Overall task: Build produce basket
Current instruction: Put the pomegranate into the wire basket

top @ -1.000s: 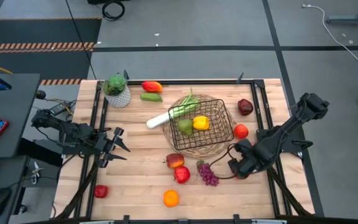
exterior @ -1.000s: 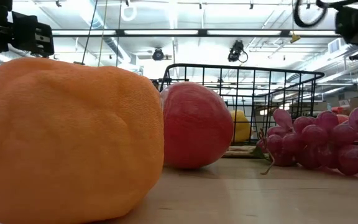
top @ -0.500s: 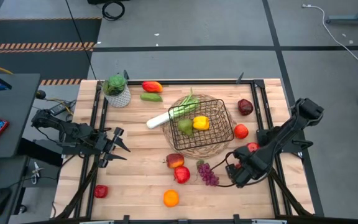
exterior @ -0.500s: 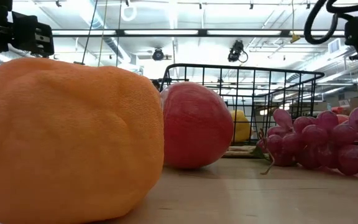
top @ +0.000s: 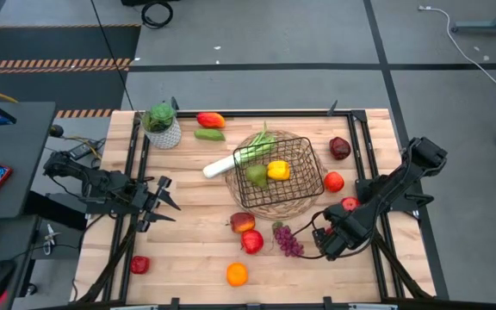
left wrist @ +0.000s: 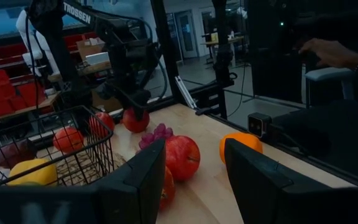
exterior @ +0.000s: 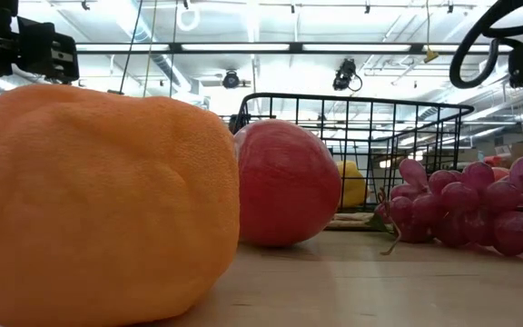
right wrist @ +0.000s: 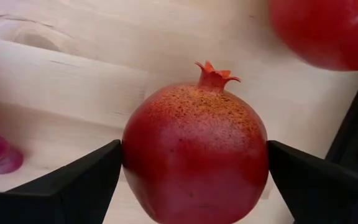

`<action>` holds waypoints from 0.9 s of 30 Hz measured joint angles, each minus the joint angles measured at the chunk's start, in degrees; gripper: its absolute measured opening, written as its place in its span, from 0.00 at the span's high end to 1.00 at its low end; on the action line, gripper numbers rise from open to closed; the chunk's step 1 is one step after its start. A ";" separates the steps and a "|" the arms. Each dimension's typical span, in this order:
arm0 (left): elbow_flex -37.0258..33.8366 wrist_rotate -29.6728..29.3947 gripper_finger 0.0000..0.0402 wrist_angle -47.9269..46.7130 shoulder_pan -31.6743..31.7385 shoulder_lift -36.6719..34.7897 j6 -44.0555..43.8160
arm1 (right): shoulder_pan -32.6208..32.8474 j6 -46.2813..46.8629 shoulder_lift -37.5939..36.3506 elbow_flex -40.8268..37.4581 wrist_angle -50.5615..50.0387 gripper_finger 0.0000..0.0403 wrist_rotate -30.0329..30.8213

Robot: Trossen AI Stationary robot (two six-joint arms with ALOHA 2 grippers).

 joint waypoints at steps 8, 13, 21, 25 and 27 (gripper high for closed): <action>0.00 0.02 0.57 0.01 0.00 0.02 0.00 | 0.00 -3.13 0.09 0.02 -0.16 0.01 0.00; 0.02 0.02 0.57 0.03 0.00 0.02 0.01 | 0.00 -4.86 0.12 0.02 -0.11 0.01 0.02; 0.00 0.01 0.57 0.03 0.00 0.02 0.00 | 0.00 -7.53 0.15 -0.03 0.04 0.01 0.10; 0.02 0.02 0.57 0.03 0.00 0.02 0.00 | 0.00 -8.57 0.15 -0.05 0.07 0.01 0.51; 0.02 0.00 0.57 0.03 0.00 0.02 0.00 | 0.00 -8.57 0.15 -0.07 0.05 0.01 0.90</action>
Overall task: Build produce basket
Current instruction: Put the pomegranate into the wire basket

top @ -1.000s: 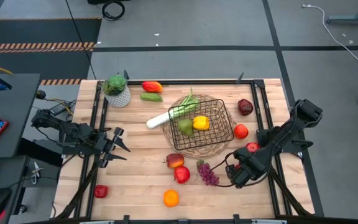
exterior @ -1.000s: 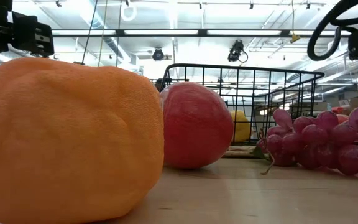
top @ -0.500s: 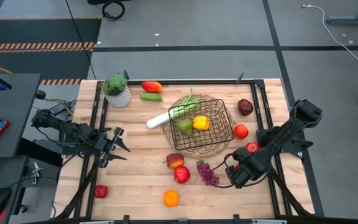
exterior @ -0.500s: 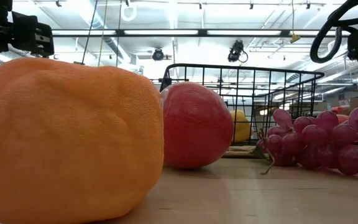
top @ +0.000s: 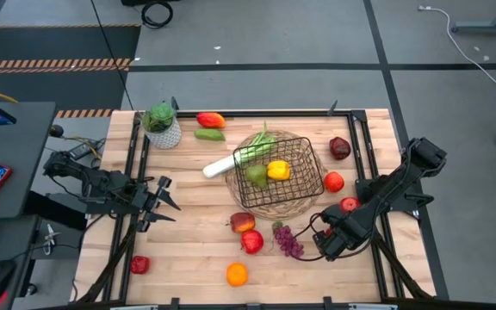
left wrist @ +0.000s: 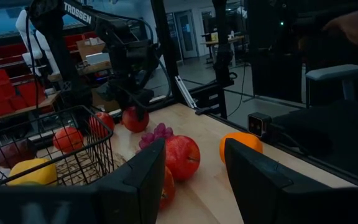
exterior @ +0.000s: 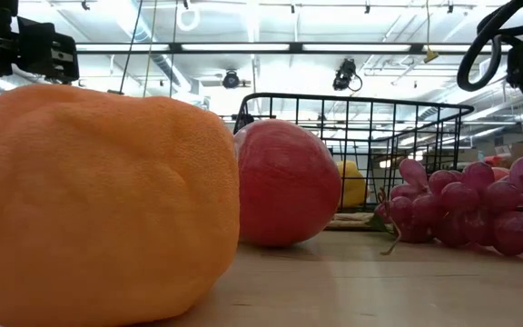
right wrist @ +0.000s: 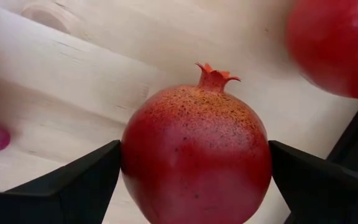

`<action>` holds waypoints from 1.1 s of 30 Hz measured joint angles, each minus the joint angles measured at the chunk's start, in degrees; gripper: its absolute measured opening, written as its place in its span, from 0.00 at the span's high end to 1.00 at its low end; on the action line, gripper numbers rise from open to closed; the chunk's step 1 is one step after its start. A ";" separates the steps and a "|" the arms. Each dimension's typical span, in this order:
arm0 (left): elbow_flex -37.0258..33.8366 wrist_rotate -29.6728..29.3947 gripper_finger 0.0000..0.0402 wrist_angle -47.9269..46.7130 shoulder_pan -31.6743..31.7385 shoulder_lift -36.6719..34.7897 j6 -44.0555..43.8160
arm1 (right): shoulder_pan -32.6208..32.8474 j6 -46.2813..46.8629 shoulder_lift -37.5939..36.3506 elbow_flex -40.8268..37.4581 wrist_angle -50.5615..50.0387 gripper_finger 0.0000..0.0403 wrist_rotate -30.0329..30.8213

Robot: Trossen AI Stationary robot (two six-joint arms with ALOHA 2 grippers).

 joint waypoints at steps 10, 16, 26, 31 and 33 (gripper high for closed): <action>0.00 0.02 0.57 0.00 0.00 0.00 0.02 | -0.13 0.77 0.03 -0.02 0.94 0.01 -0.94; 0.00 0.02 0.57 0.00 0.00 0.00 0.02 | -0.34 -0.48 0.04 -0.02 0.99 0.01 -1.31; -0.01 0.02 0.57 0.01 0.00 0.00 0.01 | -0.52 -3.77 0.04 0.02 1.14 0.08 -2.39; -0.02 0.02 0.57 0.00 0.00 0.00 0.00 | -0.48 -5.57 0.42 2.03 -0.13 0.08 -2.80; 0.00 0.02 0.57 0.02 0.00 0.00 0.00 | -0.68 -6.74 0.27 3.56 -1.39 0.08 -2.40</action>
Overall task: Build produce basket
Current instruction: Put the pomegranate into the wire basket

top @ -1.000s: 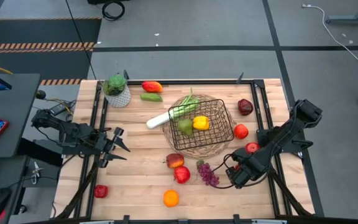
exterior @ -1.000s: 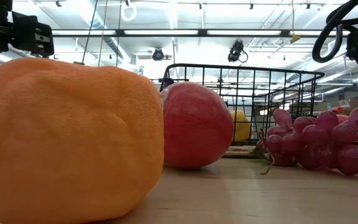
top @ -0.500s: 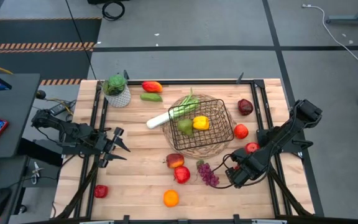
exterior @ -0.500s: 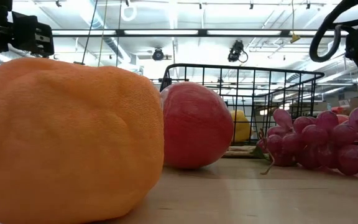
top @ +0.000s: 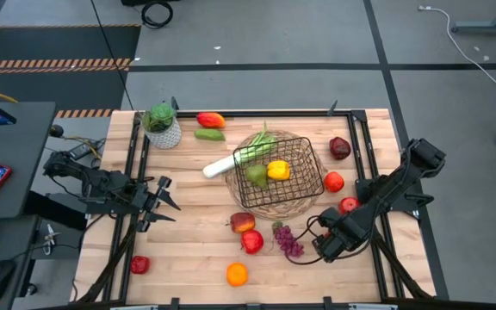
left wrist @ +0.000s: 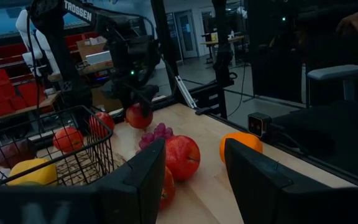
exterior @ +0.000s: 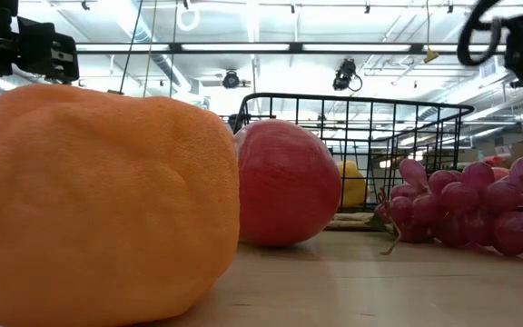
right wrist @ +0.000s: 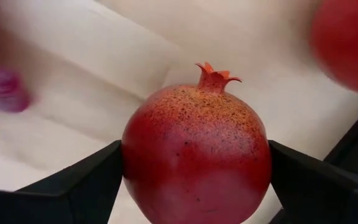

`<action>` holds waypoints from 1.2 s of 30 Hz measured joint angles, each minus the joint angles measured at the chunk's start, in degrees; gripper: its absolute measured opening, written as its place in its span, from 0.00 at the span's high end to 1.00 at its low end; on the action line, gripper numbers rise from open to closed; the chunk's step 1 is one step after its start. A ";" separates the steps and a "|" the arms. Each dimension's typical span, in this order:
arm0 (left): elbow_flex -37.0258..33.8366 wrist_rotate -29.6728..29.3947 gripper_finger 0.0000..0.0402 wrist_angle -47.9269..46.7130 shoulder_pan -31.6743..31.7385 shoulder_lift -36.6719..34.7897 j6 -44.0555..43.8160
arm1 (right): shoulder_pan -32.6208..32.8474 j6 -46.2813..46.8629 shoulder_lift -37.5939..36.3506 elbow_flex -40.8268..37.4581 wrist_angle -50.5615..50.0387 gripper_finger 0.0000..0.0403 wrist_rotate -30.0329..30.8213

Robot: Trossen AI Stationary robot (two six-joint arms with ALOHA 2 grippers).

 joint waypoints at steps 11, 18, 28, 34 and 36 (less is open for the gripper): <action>0.00 -0.01 0.57 -0.02 0.01 0.00 0.00 | -1.38 -7.38 -0.03 7.39 -0.88 0.08 8.88; 0.00 -0.01 0.57 -0.01 0.01 -0.01 0.00 | -3.90 -14.78 -0.09 11.89 1.88 0.08 12.50; -0.01 -0.02 0.57 -0.01 0.01 -0.02 0.01 | -9.73 -34.71 -0.16 17.09 14.06 0.08 16.49; -0.01 -0.02 0.57 -0.01 0.01 -0.02 0.02 | -13.85 -47.49 -0.18 17.21 26.12 0.07 15.32; -0.01 -0.02 0.57 -0.01 0.00 -0.01 0.01 | -15.15 -50.91 -0.18 17.21 29.22 0.07 13.65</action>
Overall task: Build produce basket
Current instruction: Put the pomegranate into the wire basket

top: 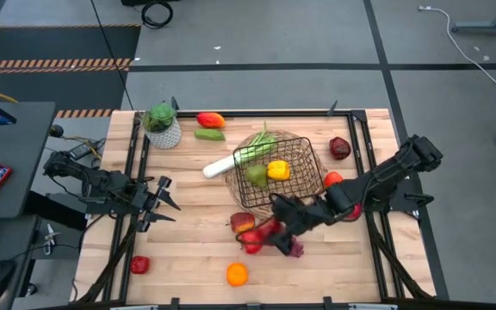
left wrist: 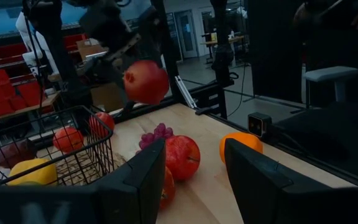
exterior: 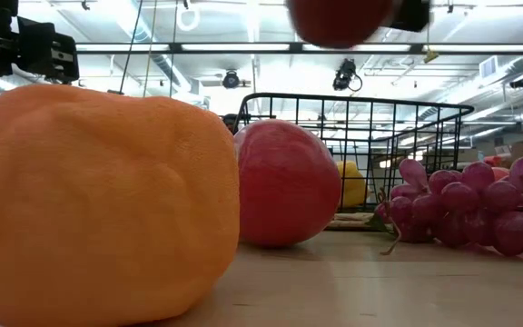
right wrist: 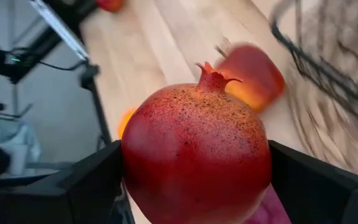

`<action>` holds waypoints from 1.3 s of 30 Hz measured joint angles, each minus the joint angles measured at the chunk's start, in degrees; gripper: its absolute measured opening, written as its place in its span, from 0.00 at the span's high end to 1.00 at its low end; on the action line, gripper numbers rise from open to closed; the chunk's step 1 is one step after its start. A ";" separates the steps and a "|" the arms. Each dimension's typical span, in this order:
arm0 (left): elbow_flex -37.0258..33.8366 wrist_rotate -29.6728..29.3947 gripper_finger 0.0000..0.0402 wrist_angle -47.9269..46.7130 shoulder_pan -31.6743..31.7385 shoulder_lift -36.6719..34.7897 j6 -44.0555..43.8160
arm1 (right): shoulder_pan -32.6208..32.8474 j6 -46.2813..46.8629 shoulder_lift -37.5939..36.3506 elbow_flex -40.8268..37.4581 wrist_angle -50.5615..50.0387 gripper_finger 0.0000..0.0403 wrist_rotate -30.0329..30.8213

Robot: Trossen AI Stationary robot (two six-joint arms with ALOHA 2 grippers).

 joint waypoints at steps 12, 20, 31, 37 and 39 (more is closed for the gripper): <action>0.01 0.00 0.57 0.00 0.01 -0.01 -0.01 | -5.60 -14.71 0.00 0.00 12.38 0.07 -15.23; 0.01 0.02 0.57 -0.01 0.02 -0.01 0.01 | -8.14 -20.78 -0.07 0.00 15.99 0.07 -19.22; 0.01 0.02 0.57 0.00 0.00 0.00 -0.01 | -12.03 -23.87 -0.07 0.00 19.07 0.07 -24.93; 0.00 0.00 0.57 0.00 0.00 0.01 -0.01 | -15.31 -25.84 -0.07 0.00 20.84 0.07 -29.48; 0.01 0.02 0.57 -0.01 0.02 -0.01 -0.01 | -16.20 -27.96 -0.07 0.01 21.18 0.07 -30.57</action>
